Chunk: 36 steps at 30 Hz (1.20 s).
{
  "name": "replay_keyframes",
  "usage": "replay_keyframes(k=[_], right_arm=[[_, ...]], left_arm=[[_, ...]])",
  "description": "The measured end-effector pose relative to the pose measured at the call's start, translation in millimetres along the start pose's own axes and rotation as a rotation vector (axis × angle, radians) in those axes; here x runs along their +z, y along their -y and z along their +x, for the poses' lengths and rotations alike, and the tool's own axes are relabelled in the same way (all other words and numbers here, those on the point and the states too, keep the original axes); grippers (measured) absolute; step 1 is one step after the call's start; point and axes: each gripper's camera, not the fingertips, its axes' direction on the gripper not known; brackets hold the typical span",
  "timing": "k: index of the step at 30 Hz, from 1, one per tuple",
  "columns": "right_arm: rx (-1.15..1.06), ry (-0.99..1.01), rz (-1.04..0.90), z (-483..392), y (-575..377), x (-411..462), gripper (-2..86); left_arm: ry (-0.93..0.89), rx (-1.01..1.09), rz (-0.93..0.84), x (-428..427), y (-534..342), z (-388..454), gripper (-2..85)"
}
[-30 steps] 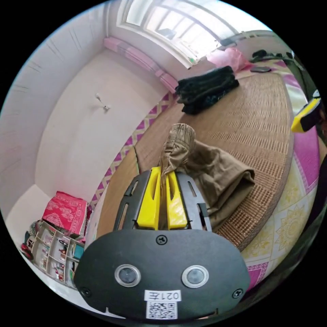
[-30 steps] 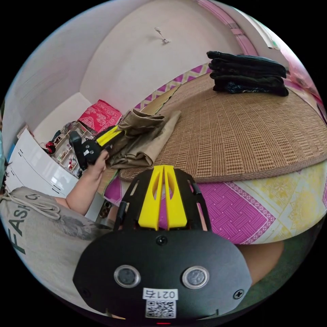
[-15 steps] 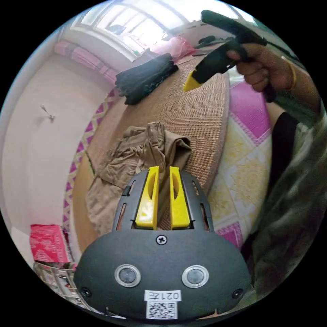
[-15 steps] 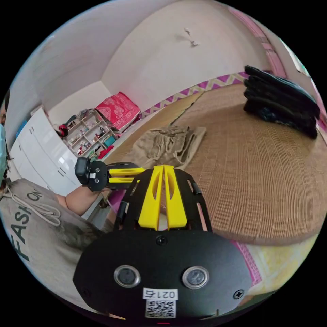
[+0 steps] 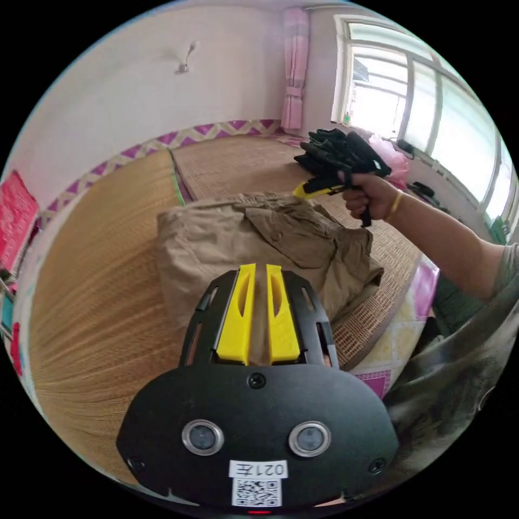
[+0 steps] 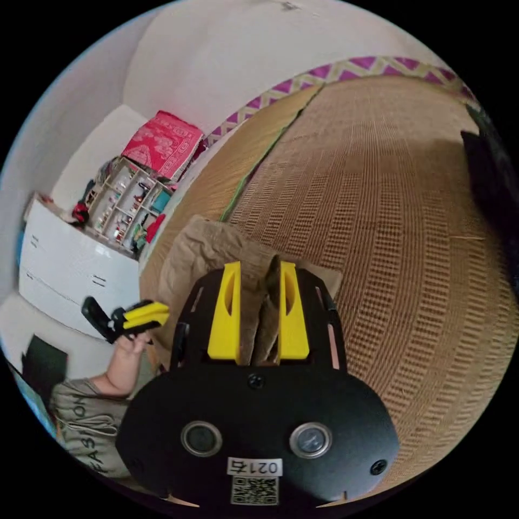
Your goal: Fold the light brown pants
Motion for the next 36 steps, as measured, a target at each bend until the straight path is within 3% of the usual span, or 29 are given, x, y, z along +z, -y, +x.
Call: replay_keyframes(k=[4, 9, 13, 16, 19, 25, 28, 30, 32, 34, 36], right_arm=[[0.144, 0.254, -0.001, 50, 13, 10, 3.4], [0.009, 0.35, 0.114, 19, -12, -57, 1.3], [0.044, 0.181, 0.098, 8, -31, -74, 1.1], [0.088, 0.072, 0.053, 31, -26, -43, 1.2], [0.064, 0.076, 0.087, 42, -24, -26, 1.5], [-0.062, -0.025, 0.1, 16, -21, -39, 4.0], [-0.194, -0.078, 0.251, -39, -38, -71, 4.2], [-0.331, -0.095, 0.203, -75, -43, -60, 2.3], [-0.409, -0.259, -0.017, -96, -42, -8, -0.3], [-0.458, -0.402, -0.106, -90, -49, 30, -0.7], [-0.455, -0.4, -0.077, -93, -46, 25, -0.8]], left_arm=[[-0.01, -0.028, 0.011, 33, -40, -34, 2.9], [-0.024, -0.033, 0.027, 45, -68, -59, 0.2], [-0.053, -0.006, 0.139, 26, -90, -63, -0.6], [0.02, -0.031, -0.06, 91, -103, -82, -0.2], [-0.066, -0.103, -0.077, 127, -133, -117, -0.1], [-0.176, -0.161, -0.058, 160, -180, -151, -0.7], [-0.245, -0.2, -0.039, 176, -204, -165, -0.7], [-0.302, -0.221, -0.021, 182, -216, -169, -0.7], [-0.333, -0.214, 0.022, 183, -224, -167, -0.5], [-0.257, -0.202, 0.078, 178, -232, -168, -0.2], [-0.137, -0.229, 0.086, 184, -243, -178, -0.2]])
